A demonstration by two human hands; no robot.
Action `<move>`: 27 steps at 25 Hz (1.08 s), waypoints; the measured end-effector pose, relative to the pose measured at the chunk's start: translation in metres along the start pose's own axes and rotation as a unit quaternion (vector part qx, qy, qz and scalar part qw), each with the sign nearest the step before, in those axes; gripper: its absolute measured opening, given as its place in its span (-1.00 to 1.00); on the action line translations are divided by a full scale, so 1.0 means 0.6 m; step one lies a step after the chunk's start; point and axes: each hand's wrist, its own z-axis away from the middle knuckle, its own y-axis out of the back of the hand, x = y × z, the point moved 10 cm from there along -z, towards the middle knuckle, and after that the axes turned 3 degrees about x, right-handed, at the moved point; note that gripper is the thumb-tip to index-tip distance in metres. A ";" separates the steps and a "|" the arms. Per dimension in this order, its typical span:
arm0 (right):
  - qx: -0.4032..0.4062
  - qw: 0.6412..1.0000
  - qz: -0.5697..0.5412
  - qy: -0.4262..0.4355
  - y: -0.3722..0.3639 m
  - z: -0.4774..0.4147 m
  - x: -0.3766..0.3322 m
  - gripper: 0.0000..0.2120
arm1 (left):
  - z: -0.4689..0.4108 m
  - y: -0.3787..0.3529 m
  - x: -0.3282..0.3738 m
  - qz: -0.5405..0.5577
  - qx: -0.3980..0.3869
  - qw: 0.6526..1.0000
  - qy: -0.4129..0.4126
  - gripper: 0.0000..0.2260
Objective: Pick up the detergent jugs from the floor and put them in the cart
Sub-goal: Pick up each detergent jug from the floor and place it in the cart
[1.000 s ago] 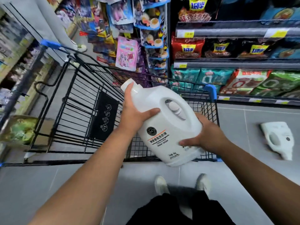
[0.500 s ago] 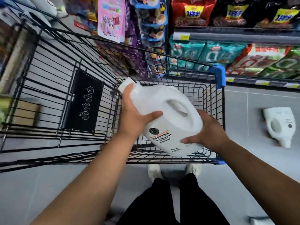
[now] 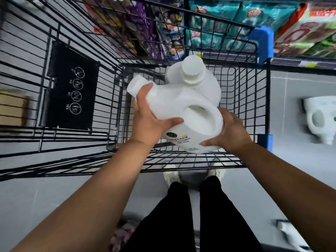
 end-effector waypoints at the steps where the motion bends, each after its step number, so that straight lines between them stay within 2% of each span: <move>1: -0.007 1.000 -0.008 -0.004 -0.006 -0.004 0.005 0.09 | 0.000 -0.006 -0.005 -0.011 -0.008 1.000 0.001 -0.09; 3: -0.017 0.999 -0.043 -0.021 -0.013 -0.007 0.017 0.05 | 0.004 -0.015 -0.010 -0.032 -0.023 0.999 0.012 -0.08; 6: -0.004 0.991 -0.123 -0.062 -0.014 -0.011 0.022 -0.20 | 0.015 -0.042 -0.009 -0.124 -0.074 0.989 0.016 -0.19; 8: 0.002 0.988 -0.137 -0.066 -0.021 -0.012 0.013 -0.18 | 0.022 -0.057 -0.006 -0.169 -0.098 0.981 0.011 -0.20; 14: 0.016 0.978 -0.197 -0.073 0.010 0.032 -0.008 -0.12 | 0.052 -0.045 0.012 -0.128 -0.137 0.982 0.004 -0.12; 17: 0.031 0.976 -0.205 -0.062 0.045 0.064 -0.031 -0.08 | 0.066 -0.010 0.057 -0.107 -0.108 0.987 -0.052 -0.06; 19: 0.049 0.974 -0.215 -0.052 0.079 0.089 -0.048 -0.14 | 0.072 0.007 0.099 -0.102 -0.107 0.985 -0.088 -0.05; 23: 0.112 0.962 -0.244 -0.053 0.164 0.156 -0.061 -0.20 | 0.079 -0.004 0.195 -0.087 -0.149 0.976 -0.131 -0.16; 27: 0.186 0.948 -0.253 -0.055 0.253 0.239 -0.038 -0.26 | 0.106 -0.066 0.290 -0.078 -0.208 0.962 -0.157 -0.29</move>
